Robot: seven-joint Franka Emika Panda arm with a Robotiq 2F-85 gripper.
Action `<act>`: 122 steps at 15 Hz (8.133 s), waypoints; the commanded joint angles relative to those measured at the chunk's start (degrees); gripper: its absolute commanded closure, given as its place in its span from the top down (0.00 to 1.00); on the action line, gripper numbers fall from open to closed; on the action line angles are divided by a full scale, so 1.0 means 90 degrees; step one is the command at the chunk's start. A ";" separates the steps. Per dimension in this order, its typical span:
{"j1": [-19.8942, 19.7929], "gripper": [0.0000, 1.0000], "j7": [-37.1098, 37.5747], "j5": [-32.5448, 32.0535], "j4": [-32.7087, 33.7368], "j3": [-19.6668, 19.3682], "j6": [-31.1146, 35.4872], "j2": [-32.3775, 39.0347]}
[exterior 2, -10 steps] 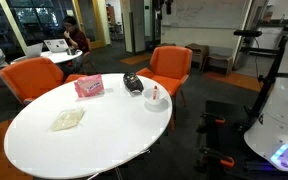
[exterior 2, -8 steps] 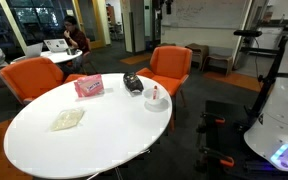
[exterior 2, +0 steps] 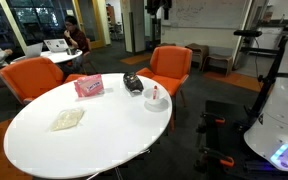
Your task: Remove the marker from the bowl and put it on the table
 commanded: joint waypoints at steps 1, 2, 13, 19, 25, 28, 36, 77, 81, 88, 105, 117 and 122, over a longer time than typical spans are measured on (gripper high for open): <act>-0.0107 1.00 0.1164 0.0111 -0.0198 -0.0061 0.0835 0.0460; -0.0145 1.00 0.1499 -0.0021 -0.0259 -0.0074 0.1007 0.0650; -0.0069 1.00 0.4036 -0.0577 -0.1098 -0.0328 0.2899 0.1890; 0.0064 1.00 0.4534 0.0147 -0.1621 -0.0255 0.3149 0.1957; 0.0250 0.93 0.4550 0.0761 -0.2347 -0.0248 0.4513 0.2155; 0.0302 0.86 0.4593 0.0963 -0.2530 -0.0291 0.4783 0.2227; 0.0376 0.74 0.5013 0.0863 -0.2520 -0.0436 0.4851 0.2538; 0.1408 0.05 0.4922 0.0380 -0.1677 -0.0864 0.3977 0.2523; 0.1305 0.05 0.3841 0.0719 -0.1480 -0.0096 0.3254 0.2406; 0.1453 0.05 0.2547 0.0602 -0.1412 0.0440 0.3467 0.3324; 0.1716 0.83 0.1770 0.0859 -0.1086 0.0619 0.3827 0.3929; 0.1278 1.00 0.0852 0.0268 -0.2034 0.0723 0.2621 0.0670; 0.1170 1.00 0.0614 0.0274 -0.2172 0.0757 0.2310 0.0308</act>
